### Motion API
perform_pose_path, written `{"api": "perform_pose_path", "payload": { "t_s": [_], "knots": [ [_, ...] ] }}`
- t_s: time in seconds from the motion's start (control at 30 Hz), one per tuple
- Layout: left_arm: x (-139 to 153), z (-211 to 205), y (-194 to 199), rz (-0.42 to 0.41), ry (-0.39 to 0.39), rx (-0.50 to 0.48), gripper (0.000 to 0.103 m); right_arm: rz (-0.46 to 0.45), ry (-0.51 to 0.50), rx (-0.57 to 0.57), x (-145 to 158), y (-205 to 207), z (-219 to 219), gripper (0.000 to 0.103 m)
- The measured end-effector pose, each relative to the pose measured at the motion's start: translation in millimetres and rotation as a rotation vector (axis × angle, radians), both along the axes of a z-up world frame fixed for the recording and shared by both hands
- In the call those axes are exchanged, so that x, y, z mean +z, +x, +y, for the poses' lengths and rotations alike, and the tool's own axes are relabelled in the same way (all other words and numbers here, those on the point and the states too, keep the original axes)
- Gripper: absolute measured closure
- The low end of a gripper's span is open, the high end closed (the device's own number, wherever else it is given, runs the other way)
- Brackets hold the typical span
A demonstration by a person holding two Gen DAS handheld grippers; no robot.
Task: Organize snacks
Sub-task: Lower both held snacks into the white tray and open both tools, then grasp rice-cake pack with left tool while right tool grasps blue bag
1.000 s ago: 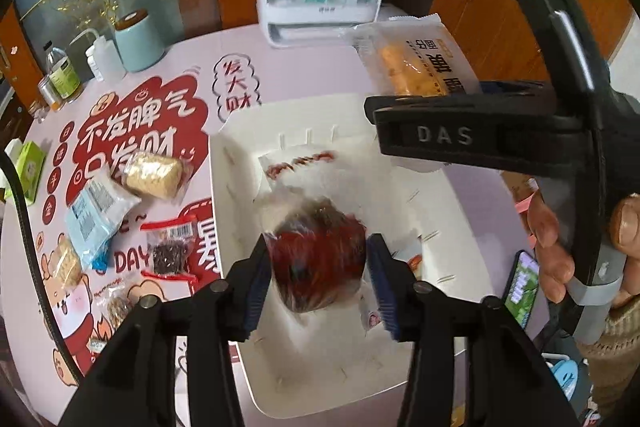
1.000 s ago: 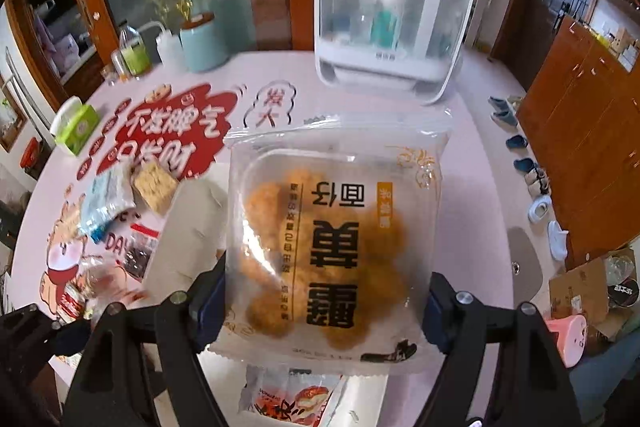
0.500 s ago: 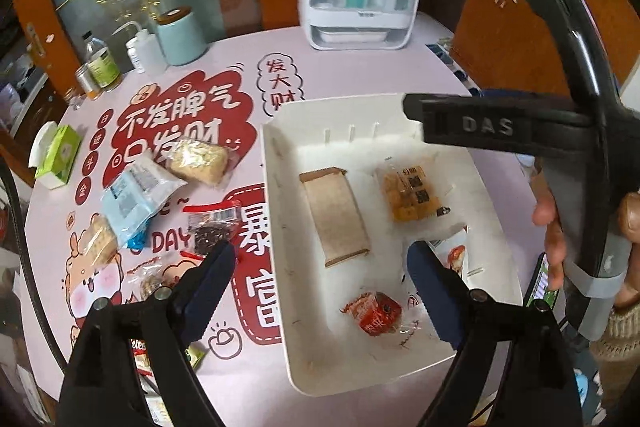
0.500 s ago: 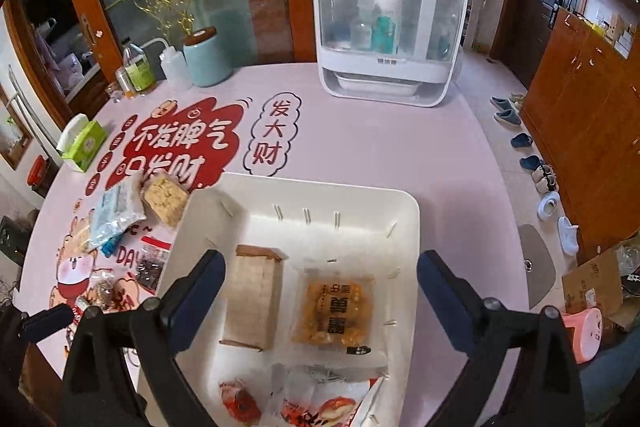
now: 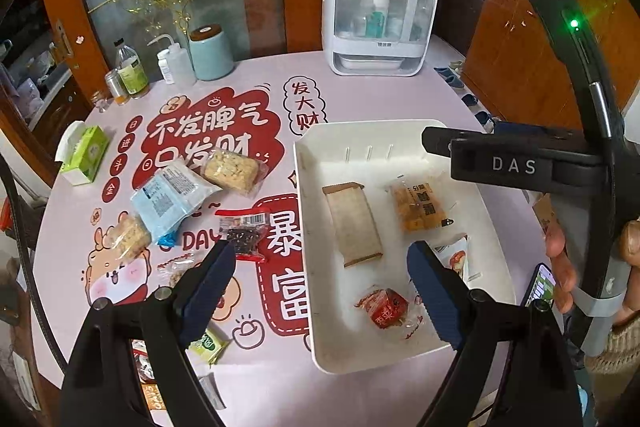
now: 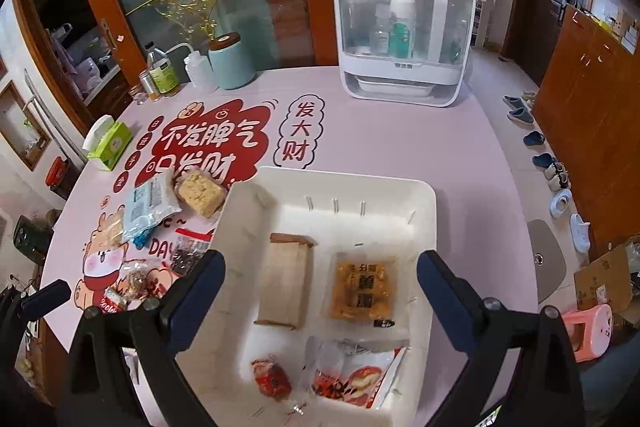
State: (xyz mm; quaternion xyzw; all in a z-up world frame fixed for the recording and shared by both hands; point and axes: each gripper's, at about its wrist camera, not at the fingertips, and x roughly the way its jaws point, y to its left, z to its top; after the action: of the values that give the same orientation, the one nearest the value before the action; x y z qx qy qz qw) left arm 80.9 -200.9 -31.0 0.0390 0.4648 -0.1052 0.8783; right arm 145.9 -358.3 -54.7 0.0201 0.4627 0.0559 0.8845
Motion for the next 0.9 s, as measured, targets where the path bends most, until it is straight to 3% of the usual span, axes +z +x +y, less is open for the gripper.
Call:
{"api": "perform_pose_path", "payload": {
  "t_s": [0.57,0.9],
  "knots": [
    [22.3,7.4,-22.7,-0.061,0.035,-0.019,0.016,-0.036,0.032,0.037,21.6,-30.4,11.4,0.006],
    [35.5,54.2,-18.1,-0.096,0.043,0.035,0.016,-0.056,0.031,0.064,33.3,-32.2,38.6,0.006]
  ]
}}
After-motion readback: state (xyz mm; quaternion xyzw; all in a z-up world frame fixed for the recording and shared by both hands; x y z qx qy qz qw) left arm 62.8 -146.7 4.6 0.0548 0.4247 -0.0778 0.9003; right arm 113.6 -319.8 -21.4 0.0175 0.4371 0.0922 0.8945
